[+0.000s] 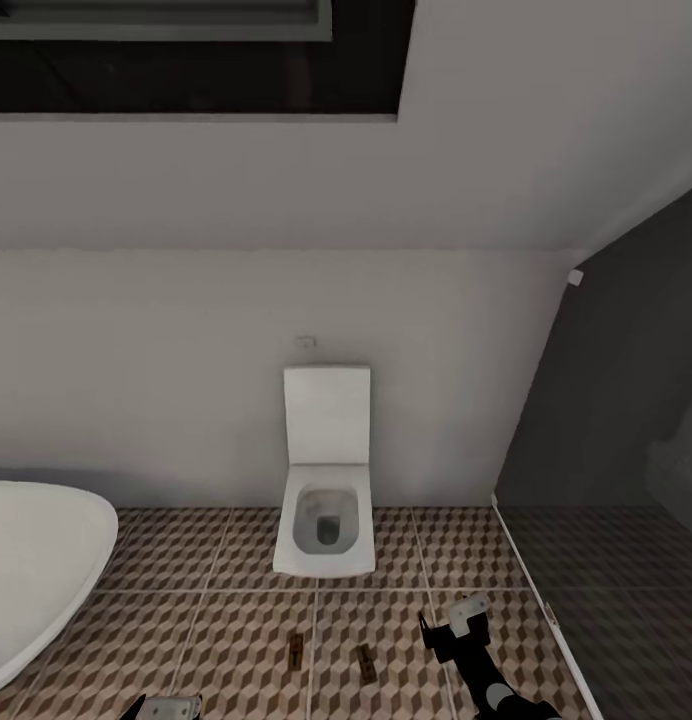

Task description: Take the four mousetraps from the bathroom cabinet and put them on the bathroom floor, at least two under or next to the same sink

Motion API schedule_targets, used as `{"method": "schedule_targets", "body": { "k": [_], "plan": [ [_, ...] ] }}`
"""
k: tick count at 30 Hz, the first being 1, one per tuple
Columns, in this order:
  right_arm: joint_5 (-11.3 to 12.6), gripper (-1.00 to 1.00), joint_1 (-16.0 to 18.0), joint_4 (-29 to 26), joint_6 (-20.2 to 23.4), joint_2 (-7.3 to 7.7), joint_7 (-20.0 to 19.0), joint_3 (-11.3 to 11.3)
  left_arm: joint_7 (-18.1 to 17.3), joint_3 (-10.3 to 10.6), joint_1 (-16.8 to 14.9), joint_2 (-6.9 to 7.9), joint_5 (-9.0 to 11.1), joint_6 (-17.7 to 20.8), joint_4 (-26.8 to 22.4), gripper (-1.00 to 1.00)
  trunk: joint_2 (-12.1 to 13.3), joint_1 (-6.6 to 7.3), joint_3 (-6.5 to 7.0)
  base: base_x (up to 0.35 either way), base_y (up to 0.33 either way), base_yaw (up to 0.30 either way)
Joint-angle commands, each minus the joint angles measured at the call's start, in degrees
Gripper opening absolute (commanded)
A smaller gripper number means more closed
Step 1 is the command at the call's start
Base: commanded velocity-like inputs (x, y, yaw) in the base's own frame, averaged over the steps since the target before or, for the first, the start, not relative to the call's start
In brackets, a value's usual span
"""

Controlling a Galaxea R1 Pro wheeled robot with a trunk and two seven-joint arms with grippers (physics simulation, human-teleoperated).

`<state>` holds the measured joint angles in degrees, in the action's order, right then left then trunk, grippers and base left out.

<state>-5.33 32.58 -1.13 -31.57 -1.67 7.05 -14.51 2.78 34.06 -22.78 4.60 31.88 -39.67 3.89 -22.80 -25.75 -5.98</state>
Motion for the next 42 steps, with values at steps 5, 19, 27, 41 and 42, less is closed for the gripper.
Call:
{"method": "schedule_targets", "body": {
  "k": [5,19,27,41,42],
  "plan": [
    [-0.6,1.0,0.1,0.1,-0.1,-0.38,0.6,-0.2,0.3,0.5,-0.1,-0.03,0.0,-0.2,0.1,1.0,-0.1,-0.04,0.33,0.0,0.0,0.0],
    [-0.6,1.0,0.0,0.1,-0.1,-0.52,0.6,-0.2,0.4,0.5,0.0,-0.03,0.0,-0.2,0.1,1.0,-0.1,-0.04,1.6,0.0,0.0,0.0],
    [-0.6,1.0,0.0,0.1,-0.1,-0.53,0.6,-0.2,0.4,0.5,0.0,-0.03,0.0,-0.2,0.1,1.0,-0.1,-0.04,2.33,0.0,0.0,0.0],
    [-0.6,1.0,0.0,0.1,0.0,-0.53,0.6,-0.2,0.4,0.5,-0.1,-0.03,0.0,-0.2,0.1,1.0,-0.1,-0.04,3.6,0.0,0.0,0.0],
    [-0.6,1.0,0.0,0.1,0.0,-0.53,0.6,-0.2,0.4,0.5,0.0,-0.03,0.0,-0.2,0.1,1.0,-0.1,-0.04,3.69,0.0,0.0,0.0]
  ]
}}
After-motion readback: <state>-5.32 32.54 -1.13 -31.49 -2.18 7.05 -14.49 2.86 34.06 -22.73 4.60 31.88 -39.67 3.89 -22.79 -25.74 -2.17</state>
